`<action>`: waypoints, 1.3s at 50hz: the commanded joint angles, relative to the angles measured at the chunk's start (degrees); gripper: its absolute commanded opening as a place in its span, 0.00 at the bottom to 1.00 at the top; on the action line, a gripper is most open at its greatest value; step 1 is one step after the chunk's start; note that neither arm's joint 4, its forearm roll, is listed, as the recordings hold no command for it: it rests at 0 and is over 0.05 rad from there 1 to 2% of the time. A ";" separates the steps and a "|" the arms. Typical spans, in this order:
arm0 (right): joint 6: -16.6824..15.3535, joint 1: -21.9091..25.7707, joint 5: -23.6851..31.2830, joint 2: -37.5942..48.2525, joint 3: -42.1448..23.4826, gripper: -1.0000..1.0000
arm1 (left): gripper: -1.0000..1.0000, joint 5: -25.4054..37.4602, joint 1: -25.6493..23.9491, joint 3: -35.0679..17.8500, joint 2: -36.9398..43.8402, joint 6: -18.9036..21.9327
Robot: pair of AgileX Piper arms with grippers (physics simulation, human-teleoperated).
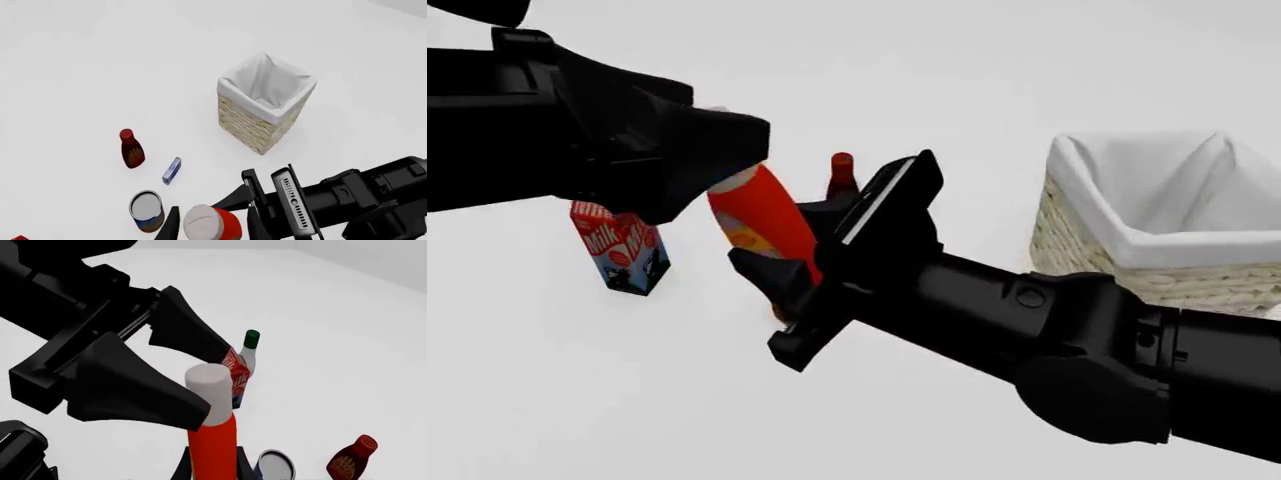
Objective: Pick the ketchup and place it in the basket.
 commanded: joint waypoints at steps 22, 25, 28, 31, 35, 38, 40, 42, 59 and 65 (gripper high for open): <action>1.27 0.93 1.25 -3.08 1.41 0.00 | 1.00 -2.76 3.78 -6.77 -5.01 0.76; 1.20 0.94 1.54 -3.57 1.47 0.00 | 1.00 -3.01 4.85 -7.26 -6.18 0.82; 1.17 0.84 1.92 -4.14 1.52 0.00 | 1.00 -3.14 6.59 -7.93 -7.43 -0.20; 1.16 0.63 2.16 -4.68 1.64 0.00 | 1.00 -3.45 8.43 -7.88 -8.78 -0.31; 1.27 0.26 2.23 -5.28 1.85 0.00 | 1.00 -3.71 10.58 -7.67 -10.09 -0.58; 1.36 -0.12 2.58 -6.24 1.93 0.00 | 1.00 -4.15 12.59 -7.19 -11.54 -1.25; 1.41 -0.24 2.84 -6.84 2.01 0.00 | 1.00 -4.52 13.73 -6.68 -12.49 -1.42; 1.48 -0.49 3.37 -7.72 2.02 0.00 | 1.00 -5.01 15.24 -5.57 -13.59 -1.64; 1.34 -6.01 5.95 -11.88 2.32 0.00 | 1.00 -9.27 23.85 3.51 -19.44 -5.34; 1.71 -8.89 6.14 -13.07 2.86 0.00 | 1.00 -10.61 27.71 5.70 -21.45 -7.08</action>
